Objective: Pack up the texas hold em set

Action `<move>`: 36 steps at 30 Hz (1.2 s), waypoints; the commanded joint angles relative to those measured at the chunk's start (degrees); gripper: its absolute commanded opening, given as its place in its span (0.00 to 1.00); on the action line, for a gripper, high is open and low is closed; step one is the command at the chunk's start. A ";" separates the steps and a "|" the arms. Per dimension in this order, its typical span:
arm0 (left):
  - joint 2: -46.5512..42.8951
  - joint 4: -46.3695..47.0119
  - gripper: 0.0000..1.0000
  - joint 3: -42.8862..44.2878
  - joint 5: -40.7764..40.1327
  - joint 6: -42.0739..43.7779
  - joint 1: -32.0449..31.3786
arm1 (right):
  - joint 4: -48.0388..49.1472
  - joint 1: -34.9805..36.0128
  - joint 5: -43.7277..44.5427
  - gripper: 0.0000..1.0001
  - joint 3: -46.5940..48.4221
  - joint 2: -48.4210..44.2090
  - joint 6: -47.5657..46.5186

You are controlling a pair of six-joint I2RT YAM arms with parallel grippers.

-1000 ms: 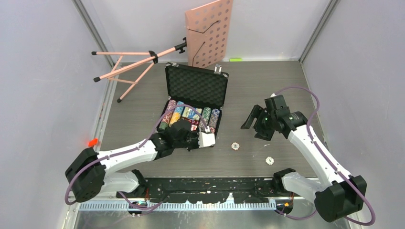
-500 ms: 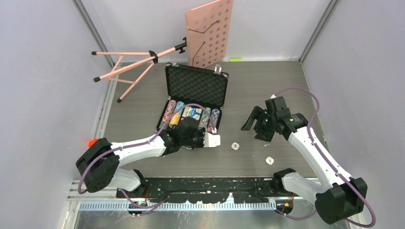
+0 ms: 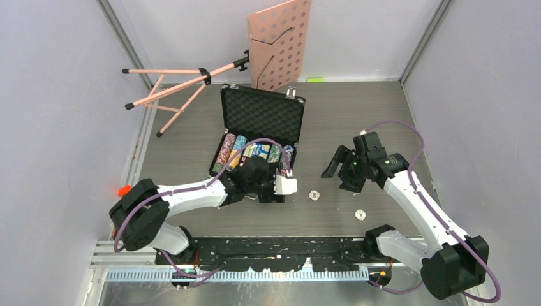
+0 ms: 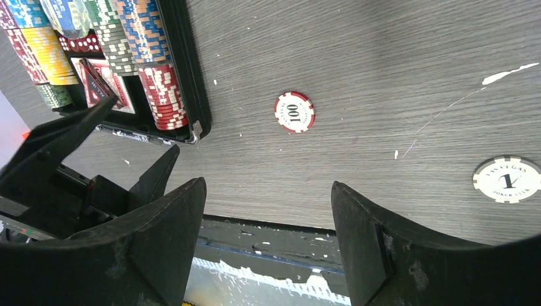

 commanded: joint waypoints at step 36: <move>-33.16 -6.42 1.00 -6.51 -30.47 -54.48 0.39 | 10.33 23.48 19.82 0.69 4.85 35.20 -3.32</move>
